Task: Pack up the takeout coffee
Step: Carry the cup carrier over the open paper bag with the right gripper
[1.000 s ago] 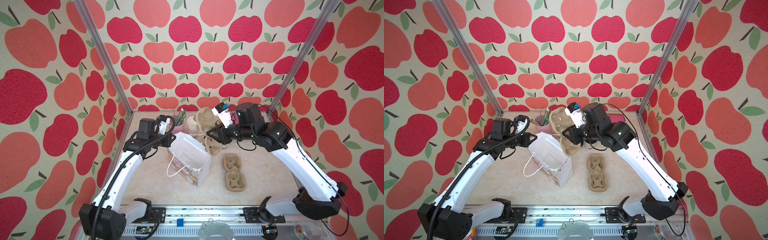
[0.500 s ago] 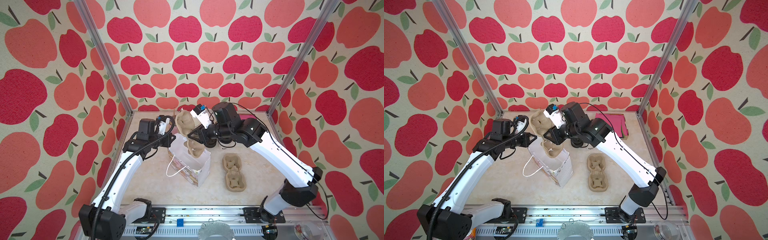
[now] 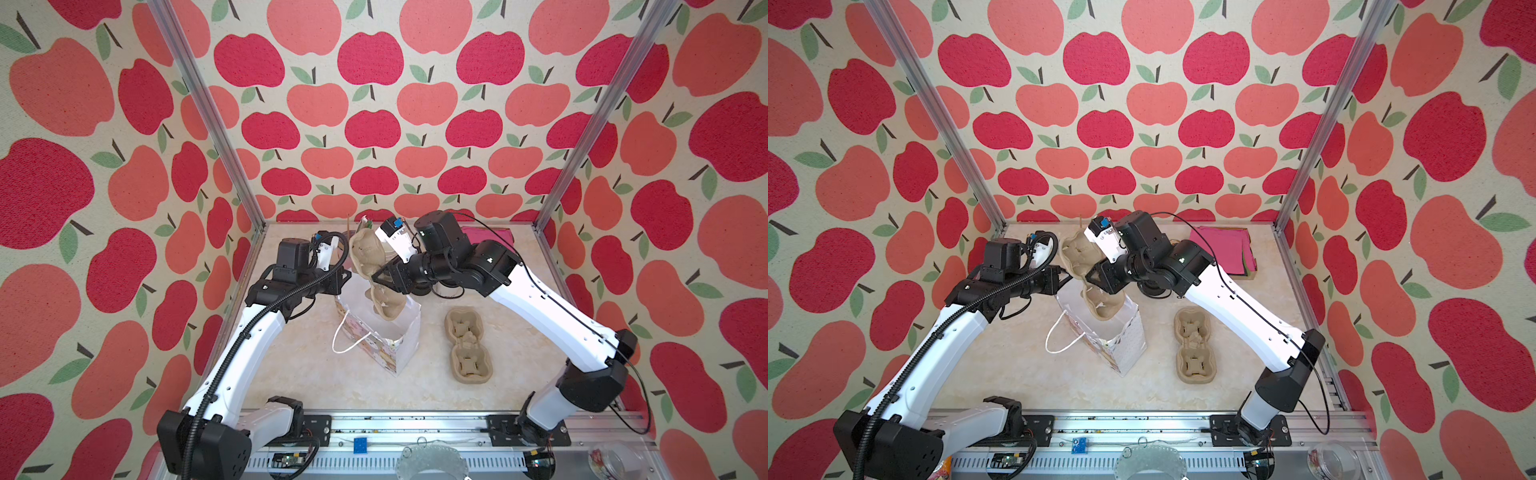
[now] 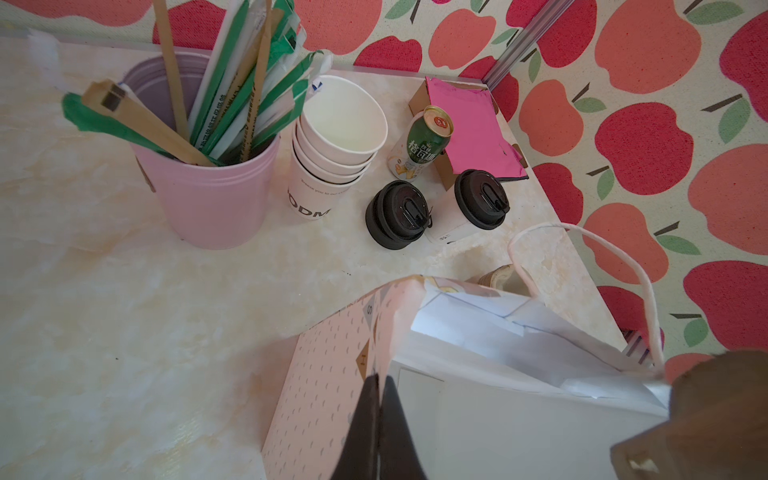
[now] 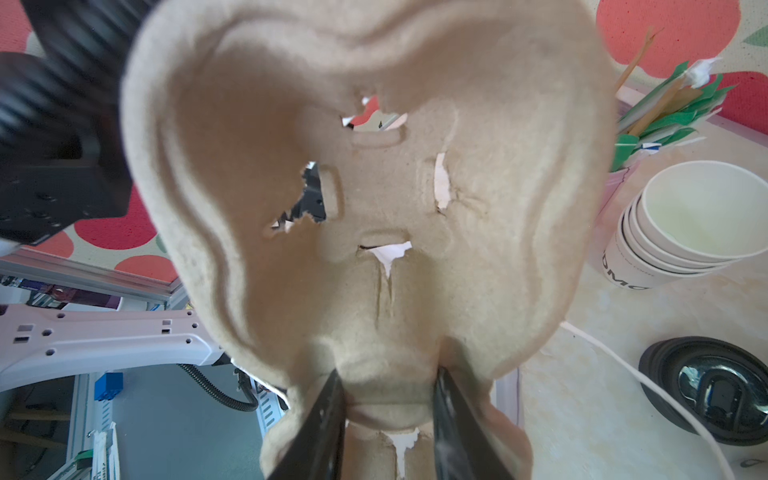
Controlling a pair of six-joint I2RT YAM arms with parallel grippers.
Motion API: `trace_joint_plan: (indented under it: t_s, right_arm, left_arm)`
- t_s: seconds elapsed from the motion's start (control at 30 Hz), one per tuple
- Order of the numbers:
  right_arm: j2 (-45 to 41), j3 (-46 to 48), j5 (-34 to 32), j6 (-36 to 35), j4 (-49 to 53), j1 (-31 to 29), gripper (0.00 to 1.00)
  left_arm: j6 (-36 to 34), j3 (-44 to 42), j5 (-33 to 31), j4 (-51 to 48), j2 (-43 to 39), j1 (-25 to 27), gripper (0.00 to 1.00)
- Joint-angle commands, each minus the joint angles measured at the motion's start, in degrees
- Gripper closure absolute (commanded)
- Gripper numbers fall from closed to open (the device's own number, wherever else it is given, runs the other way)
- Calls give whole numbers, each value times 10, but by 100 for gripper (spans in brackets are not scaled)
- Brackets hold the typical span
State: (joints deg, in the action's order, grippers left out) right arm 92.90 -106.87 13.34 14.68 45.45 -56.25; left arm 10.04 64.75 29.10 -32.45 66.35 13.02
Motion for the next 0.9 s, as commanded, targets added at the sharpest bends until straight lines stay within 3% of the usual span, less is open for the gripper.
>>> trace_joint_plan:
  t_s: [0.0,0.87]
  right_arm:
    - [-8,19,-10,6,-10,-4,66]
    - [25,17,-102,-57,129,-44,67]
  left_arm:
    - [9,-7,-1,12,-11,1,100]
    - [-14,-1,-26,-16,-20,-2,100]
